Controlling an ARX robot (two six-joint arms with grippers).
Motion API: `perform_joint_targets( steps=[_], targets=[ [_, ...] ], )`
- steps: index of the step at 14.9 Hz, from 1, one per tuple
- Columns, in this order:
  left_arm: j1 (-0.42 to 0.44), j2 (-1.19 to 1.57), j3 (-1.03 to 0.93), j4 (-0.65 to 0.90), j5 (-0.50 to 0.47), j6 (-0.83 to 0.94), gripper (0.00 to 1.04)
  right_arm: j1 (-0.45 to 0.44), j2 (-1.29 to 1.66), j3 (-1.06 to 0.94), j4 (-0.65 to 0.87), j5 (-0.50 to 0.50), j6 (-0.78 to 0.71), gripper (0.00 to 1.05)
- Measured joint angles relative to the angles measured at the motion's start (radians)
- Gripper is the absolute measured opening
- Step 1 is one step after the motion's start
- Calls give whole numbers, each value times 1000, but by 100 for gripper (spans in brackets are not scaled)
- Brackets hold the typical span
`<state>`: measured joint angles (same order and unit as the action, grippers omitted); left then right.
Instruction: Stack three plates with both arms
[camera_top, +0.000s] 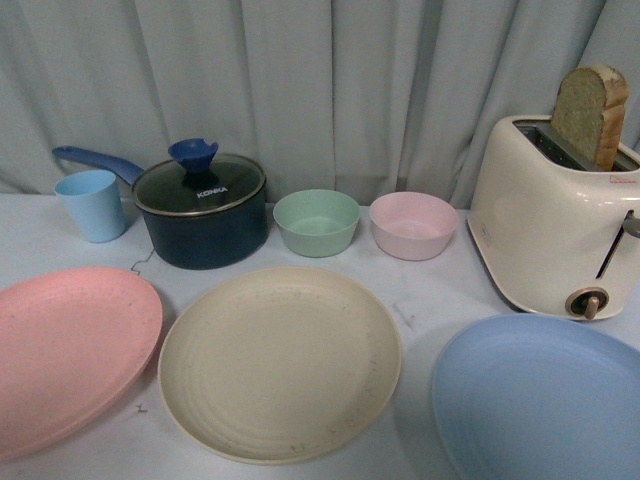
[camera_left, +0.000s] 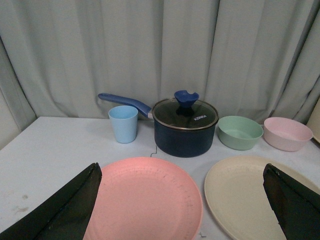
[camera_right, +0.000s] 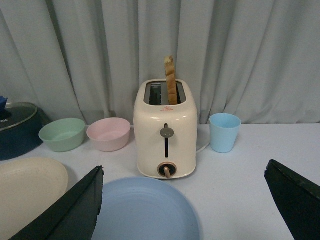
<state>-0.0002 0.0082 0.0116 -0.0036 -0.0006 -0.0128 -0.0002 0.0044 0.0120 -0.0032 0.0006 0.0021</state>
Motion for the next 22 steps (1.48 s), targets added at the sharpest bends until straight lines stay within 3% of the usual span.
perform_joint_targets(
  steps=[22],
  targets=[
    [0,0,0,0,0,0,98,0,0,0,0,0,0,98]
  ],
)
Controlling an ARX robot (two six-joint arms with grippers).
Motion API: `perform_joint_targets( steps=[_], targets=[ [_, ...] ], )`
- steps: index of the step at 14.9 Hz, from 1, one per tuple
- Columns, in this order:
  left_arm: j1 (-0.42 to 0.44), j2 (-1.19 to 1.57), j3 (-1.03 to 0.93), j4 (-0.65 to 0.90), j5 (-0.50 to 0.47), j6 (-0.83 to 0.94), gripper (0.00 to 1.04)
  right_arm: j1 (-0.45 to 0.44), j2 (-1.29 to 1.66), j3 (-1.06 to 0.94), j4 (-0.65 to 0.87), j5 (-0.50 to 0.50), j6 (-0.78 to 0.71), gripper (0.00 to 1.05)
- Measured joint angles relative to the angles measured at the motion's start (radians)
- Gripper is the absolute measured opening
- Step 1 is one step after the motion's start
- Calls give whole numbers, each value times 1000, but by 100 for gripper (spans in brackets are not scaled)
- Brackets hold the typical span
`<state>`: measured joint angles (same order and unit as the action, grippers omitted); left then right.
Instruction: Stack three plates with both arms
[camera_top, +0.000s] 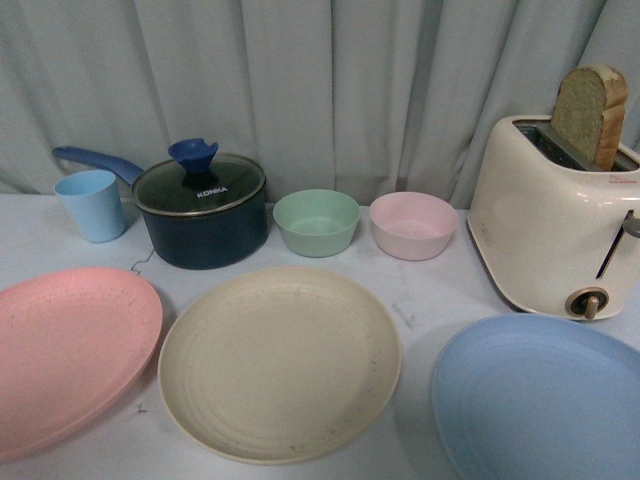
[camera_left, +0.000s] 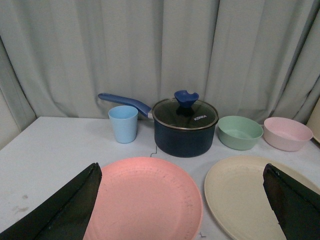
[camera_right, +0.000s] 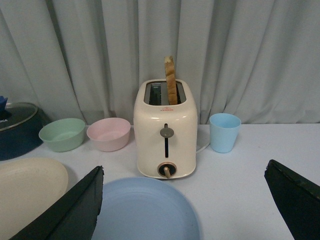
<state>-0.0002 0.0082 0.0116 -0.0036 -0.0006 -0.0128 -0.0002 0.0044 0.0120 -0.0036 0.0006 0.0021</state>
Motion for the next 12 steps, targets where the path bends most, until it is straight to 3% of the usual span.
perform_joint_targets(
  steps=[10,12],
  targets=[
    [0,0,0,0,0,0,98,0,0,0,0,0,0,98],
    [-16,225,141,-273,-150,-125,98,0,0,0,0,-3,-2,98]
  ],
)
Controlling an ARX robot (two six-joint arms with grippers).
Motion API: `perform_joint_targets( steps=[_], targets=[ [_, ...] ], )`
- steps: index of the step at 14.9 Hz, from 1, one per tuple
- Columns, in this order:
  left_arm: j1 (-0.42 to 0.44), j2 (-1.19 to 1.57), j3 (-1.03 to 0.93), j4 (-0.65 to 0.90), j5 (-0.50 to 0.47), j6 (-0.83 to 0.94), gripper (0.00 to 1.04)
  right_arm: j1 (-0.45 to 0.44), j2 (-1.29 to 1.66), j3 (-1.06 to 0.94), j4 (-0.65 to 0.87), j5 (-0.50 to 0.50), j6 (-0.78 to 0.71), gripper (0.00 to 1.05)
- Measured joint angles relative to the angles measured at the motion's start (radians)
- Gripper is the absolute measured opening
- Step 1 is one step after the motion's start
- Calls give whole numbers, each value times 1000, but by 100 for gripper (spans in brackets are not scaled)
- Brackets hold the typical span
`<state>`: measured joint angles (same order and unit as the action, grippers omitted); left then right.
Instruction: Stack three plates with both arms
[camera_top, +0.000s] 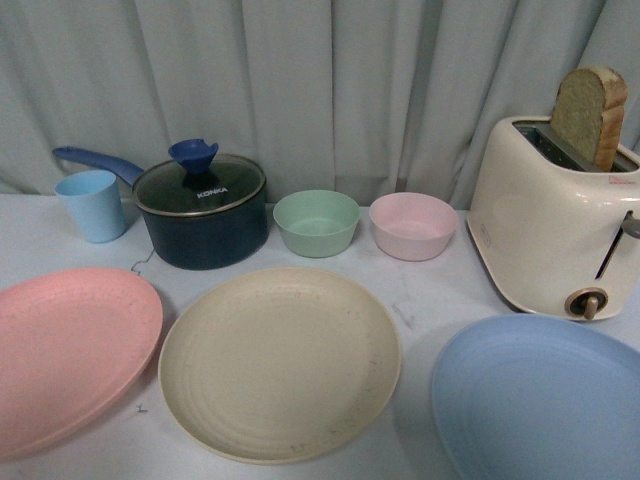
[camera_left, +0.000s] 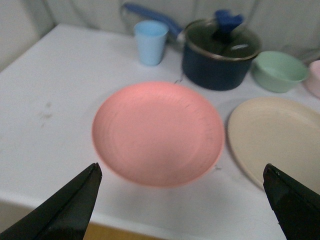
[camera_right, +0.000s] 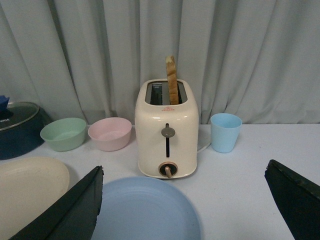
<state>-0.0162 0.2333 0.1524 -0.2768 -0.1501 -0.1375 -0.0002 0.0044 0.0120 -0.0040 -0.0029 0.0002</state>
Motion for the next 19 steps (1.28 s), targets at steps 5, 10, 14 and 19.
perform_joint_targets(
  steps=[5,10,14,19],
  targets=[
    [129,225,91,136,69,-40,98,0,0,0,0,2,1,98],
    [249,478,177,344,230,-2,98,0,0,0,0,2,1,98],
    [463,1295,569,564,348,240,98,0,0,0,0,3,1,98],
    [478,1713,582,737,333,331,98,0,0,0,0,3,1,98]
  ],
)
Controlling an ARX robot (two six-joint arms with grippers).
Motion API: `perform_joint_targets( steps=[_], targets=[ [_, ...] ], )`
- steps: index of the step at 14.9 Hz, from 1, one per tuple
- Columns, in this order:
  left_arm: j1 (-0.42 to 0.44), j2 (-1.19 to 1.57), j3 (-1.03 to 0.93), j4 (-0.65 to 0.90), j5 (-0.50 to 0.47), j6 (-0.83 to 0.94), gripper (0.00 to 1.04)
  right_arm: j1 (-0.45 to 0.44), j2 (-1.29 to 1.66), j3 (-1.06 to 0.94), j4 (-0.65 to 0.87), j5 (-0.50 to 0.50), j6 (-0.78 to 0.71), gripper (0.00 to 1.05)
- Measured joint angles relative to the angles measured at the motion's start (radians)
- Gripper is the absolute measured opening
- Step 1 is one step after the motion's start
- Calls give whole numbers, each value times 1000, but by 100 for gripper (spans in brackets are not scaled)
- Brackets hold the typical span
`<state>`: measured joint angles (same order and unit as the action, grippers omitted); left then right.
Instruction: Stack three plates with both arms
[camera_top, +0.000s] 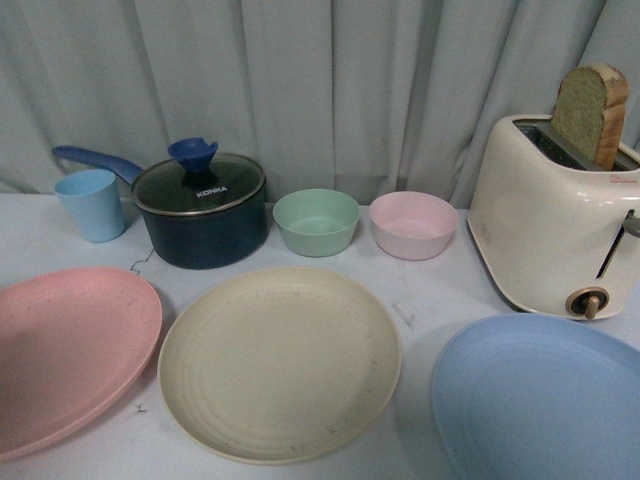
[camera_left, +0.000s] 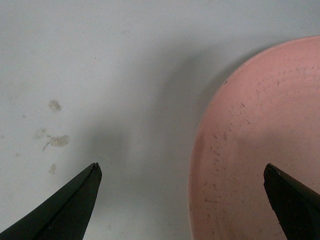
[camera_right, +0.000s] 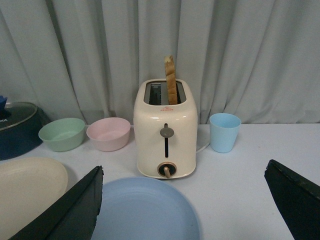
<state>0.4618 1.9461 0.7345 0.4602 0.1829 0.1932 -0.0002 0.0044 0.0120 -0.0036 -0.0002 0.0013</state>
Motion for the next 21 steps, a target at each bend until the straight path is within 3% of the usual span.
perform_joint_targets(
  steps=[12,19,21],
  targets=[
    [-14,135,-37,143,-14,-145,96,0,0,0,0,0,0,98],
    [-13,132,-45,150,2,-196,20,0,0,0,0,0,0,98],
    [-2,100,-44,137,23,-211,6,0,0,0,0,0,0,98]
  ],
)
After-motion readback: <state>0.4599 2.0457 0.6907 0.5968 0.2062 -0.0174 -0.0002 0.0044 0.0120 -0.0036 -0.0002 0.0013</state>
